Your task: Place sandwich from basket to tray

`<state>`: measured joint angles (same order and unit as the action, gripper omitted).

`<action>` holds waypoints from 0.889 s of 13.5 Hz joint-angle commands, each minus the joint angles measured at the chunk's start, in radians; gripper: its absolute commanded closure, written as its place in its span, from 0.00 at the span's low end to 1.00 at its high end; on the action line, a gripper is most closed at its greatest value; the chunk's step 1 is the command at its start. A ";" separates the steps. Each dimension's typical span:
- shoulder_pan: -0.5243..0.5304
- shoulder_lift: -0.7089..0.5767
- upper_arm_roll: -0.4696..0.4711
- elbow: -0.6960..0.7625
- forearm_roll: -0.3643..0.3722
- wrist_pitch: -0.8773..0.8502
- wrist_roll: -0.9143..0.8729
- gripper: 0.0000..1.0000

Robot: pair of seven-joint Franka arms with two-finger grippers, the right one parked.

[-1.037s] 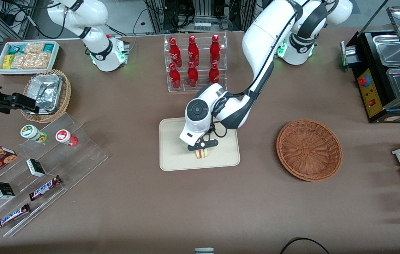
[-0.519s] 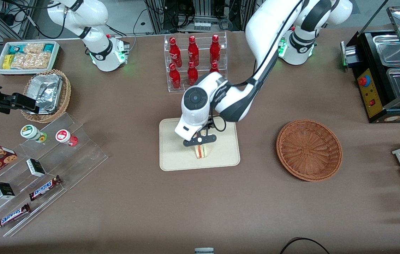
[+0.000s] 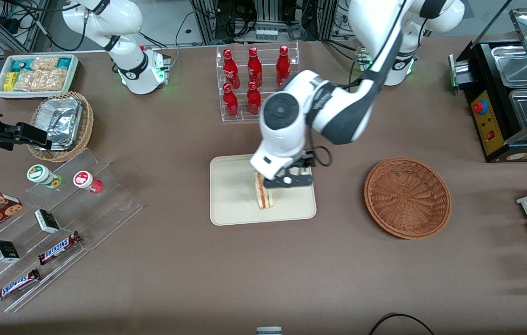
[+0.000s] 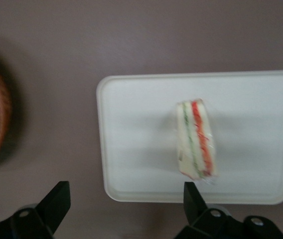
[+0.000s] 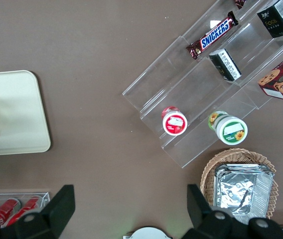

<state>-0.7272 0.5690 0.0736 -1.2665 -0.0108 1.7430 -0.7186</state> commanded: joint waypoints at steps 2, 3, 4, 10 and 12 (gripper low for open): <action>0.116 -0.109 0.005 -0.102 -0.034 -0.005 0.110 0.00; 0.147 -0.133 0.006 -0.123 -0.041 -0.011 0.176 0.00; 0.181 -0.164 0.006 -0.157 -0.041 -0.011 0.227 0.00; 0.333 -0.311 0.009 -0.266 -0.040 -0.062 0.390 0.00; 0.353 -0.372 0.009 -0.309 -0.029 -0.083 0.393 0.00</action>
<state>-0.3904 0.2853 0.0889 -1.4939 -0.0423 1.6697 -0.3370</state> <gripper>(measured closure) 0.000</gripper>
